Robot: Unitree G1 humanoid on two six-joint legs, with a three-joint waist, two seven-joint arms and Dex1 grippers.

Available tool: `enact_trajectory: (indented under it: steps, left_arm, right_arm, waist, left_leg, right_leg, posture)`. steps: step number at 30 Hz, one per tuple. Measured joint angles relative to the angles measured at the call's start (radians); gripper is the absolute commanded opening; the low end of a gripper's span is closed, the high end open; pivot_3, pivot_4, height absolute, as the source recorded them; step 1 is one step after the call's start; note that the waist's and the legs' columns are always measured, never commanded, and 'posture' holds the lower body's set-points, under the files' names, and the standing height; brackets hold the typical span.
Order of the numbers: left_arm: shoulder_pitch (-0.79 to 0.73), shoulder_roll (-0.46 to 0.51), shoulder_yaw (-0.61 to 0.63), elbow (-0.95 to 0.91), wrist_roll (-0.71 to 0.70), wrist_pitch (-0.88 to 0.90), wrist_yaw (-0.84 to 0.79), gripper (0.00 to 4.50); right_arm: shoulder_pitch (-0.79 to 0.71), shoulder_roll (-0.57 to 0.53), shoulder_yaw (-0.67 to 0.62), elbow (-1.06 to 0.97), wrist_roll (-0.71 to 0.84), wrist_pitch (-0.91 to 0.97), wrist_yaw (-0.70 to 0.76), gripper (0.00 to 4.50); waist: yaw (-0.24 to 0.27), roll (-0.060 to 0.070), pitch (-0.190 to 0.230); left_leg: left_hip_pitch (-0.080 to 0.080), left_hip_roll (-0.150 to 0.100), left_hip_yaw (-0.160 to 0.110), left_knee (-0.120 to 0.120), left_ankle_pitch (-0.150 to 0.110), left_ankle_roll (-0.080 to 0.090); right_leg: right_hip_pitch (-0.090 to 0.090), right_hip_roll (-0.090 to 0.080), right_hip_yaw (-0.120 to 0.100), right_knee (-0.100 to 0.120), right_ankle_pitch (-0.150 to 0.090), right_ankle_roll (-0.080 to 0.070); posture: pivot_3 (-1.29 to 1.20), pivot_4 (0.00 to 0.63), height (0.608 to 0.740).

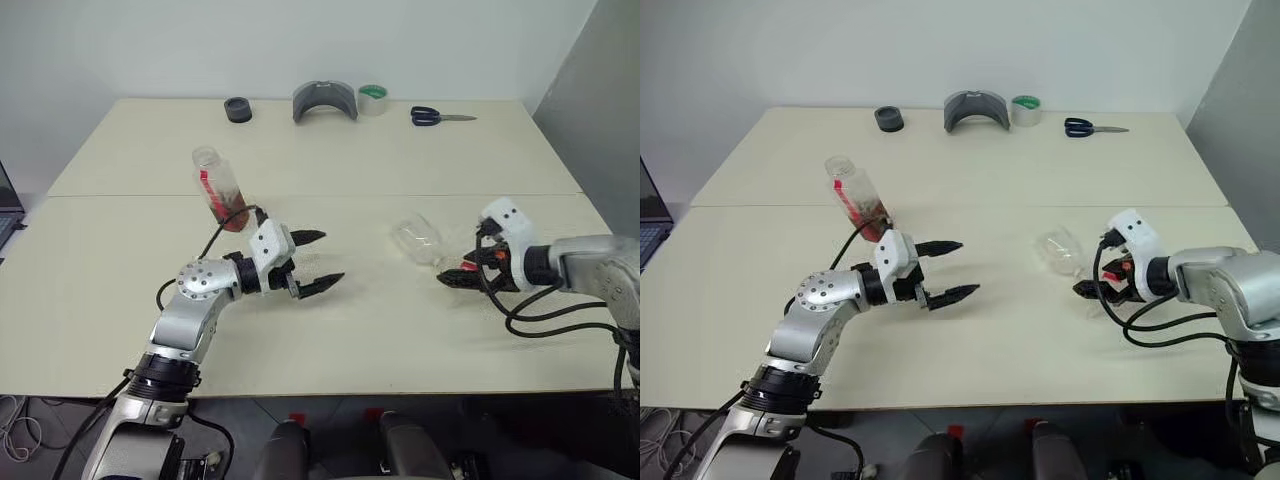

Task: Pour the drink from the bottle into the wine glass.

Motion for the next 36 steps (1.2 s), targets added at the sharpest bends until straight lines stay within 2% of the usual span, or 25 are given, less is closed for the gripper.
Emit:
enact_trajectory:
  steps: [5, 11, 20, 22, 24, 26, 32, 34, 36]
  left_arm:
    - [-0.058, -0.008, -0.021, 0.006, 0.006, -0.023, -0.046, 4.47]
    - [-0.063, -0.013, -0.02, 0.037, 0.015, -0.052, -0.045, 4.47]
    - [-0.037, -0.017, -0.019, 0.037, 0.026, -0.092, -0.036, 4.47]
    - [-0.035, -0.019, -0.019, 0.037, 0.031, -0.105, -0.029, 4.5]
    - [-0.03, -0.02, -0.019, 0.037, 0.036, -0.109, -0.023, 4.5]
    - [-0.016, -0.022, -0.019, 0.037, 0.045, -0.117, -0.015, 4.5]
    - [0.01, -0.029, -0.021, 0.031, 0.062, -0.129, 0.007, 4.5]
    - [0.016, -0.029, -0.021, 0.023, 0.064, -0.13, 0.016, 4.5]
    - [0.019, -0.029, -0.021, 0.022, 0.068, -0.131, 0.02, 4.5]
  right_arm:
    - [-0.154, 0.0, 0.146, 0.197, -0.067, -0.08, 0.104, 4.5]
    - [-0.234, 0.014, 0.286, 0.384, -0.153, -0.144, 0.212, 4.5]
    - [-0.378, 0.053, 0.41, 0.595, -0.253, -0.182, 0.401, 4.5]
    - [-0.409, 0.069, 0.437, 0.639, -0.269, -0.181, 0.444, 3.83]
    - [-0.436, 0.086, 0.455, 0.673, -0.283, -0.181, 0.473, 3.47]
    - [-0.463, 0.114, 0.468, 0.731, -0.307, -0.181, 0.489, 2.91]
    - [-0.471, 0.177, 0.487, 0.83, -0.378, -0.204, 0.499, 0.79]
    - [-0.471, 0.176, 0.486, 0.838, -0.387, -0.207, 0.509, 0.34]
    - [-0.475, 0.182, 0.482, 0.849, -0.393, -0.209, 0.515, 0.33]
  waist:
    - [0.006, 0.0, 0.0]
    - [0.008, 0.0, 0.0]
    - [0.008, 0.001, 0.001]
    - [0.008, 0.001, 0.001]
    - [0.007, 0.002, 0.001]
    - [0.006, 0.002, 0.001]
    - [0.008, 0.002, 0.001]
    - [0.008, 0.002, 0.001]
    - [0.008, 0.002, 0.001]
  left_leg:
    - [0.0, 0.0, -0.001, 0.001, 0.0, 0.0]
    - [-0.002, 0.0, 0.0, 0.001, 0.0, 0.0]
    - [-0.003, 0.0, -0.001, 0.001, 0.0, 0.0]
    - [-0.003, 0.0, -0.001, 0.001, 0.0, 0.0]
    - [-0.003, 0.0, -0.001, 0.001, 0.0, 0.0]
    - [-0.003, 0.0, -0.001, 0.001, 0.0, 0.0]
    - [-0.009, 0.0, -0.002, 0.003, 0.0, 0.0]
    - [-0.009, -0.001, -0.002, 0.003, 0.0, 0.0]
    - [-0.01, 0.0, -0.002, 0.003, 0.0, 0.0]
  right_leg:
    - [0.0, 0.0, -0.001, 0.0, 0.0, 0.0]
    - [-0.001, -0.001, 0.0, 0.0, 0.0, 0.0]
    - [-0.002, -0.001, -0.001, 0.0, 0.0, 0.0]
    - [-0.002, -0.001, -0.001, 0.0, 0.0, 0.0]
    - [-0.003, -0.001, -0.001, 0.0, 0.0, 0.0]
    - [-0.003, -0.001, -0.001, 0.001, 0.0, 0.0]
    - [-0.008, -0.001, -0.002, 0.002, 0.001, -0.001]
    - [-0.008, -0.001, -0.002, 0.002, 0.001, -0.001]
    - [-0.009, -0.001, -0.002, 0.002, 0.001, -0.001]
  posture:
    - [0.0, 0.15, 0.74]
    - [0.0, 0.15, 0.74]
    - [0.0, 0.15, 0.74]
    - [0.0, 0.15, 0.74]
    - [0.0, 0.15, 0.74]
    - [0.0, 0.15, 0.74]
    - [0.0, 0.15, 0.74]
    - [0.0, 0.15, 0.74]
    - [0.0, 0.15, 0.74]
